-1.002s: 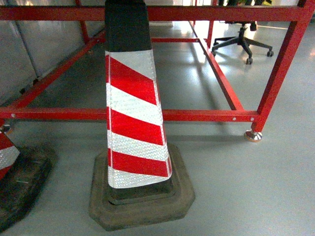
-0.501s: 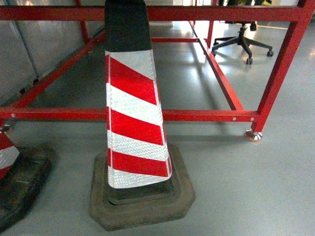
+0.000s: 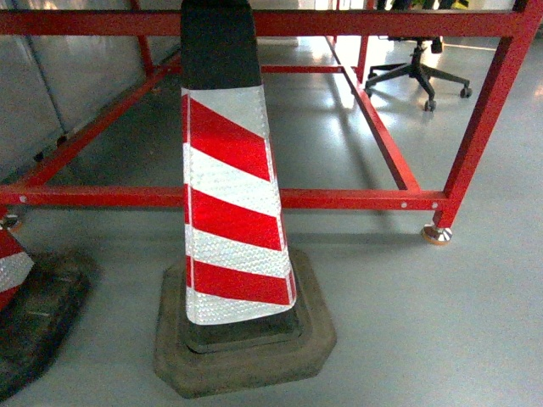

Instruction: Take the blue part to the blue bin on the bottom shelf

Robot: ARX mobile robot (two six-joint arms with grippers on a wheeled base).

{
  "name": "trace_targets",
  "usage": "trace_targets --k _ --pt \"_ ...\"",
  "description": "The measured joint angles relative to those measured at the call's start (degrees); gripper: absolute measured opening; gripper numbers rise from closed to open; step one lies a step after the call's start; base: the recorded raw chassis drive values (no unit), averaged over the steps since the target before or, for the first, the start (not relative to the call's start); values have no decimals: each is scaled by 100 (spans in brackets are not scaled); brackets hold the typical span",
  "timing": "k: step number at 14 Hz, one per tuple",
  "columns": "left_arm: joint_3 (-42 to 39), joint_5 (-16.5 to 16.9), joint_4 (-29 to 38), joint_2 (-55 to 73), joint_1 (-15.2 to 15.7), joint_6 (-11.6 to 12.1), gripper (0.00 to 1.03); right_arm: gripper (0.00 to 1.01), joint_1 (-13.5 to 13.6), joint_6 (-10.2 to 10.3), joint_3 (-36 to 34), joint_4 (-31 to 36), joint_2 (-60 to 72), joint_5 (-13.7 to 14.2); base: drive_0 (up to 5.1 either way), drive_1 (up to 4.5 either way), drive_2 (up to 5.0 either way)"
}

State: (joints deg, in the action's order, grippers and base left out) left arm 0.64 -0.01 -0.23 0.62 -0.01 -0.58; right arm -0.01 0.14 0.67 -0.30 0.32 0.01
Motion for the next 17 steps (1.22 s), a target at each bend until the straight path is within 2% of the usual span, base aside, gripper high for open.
trace_targets --k 17 --pt "0 -4 -7 0 0 59 98 98 0 0 0 -7 0 -2 0 0 0"
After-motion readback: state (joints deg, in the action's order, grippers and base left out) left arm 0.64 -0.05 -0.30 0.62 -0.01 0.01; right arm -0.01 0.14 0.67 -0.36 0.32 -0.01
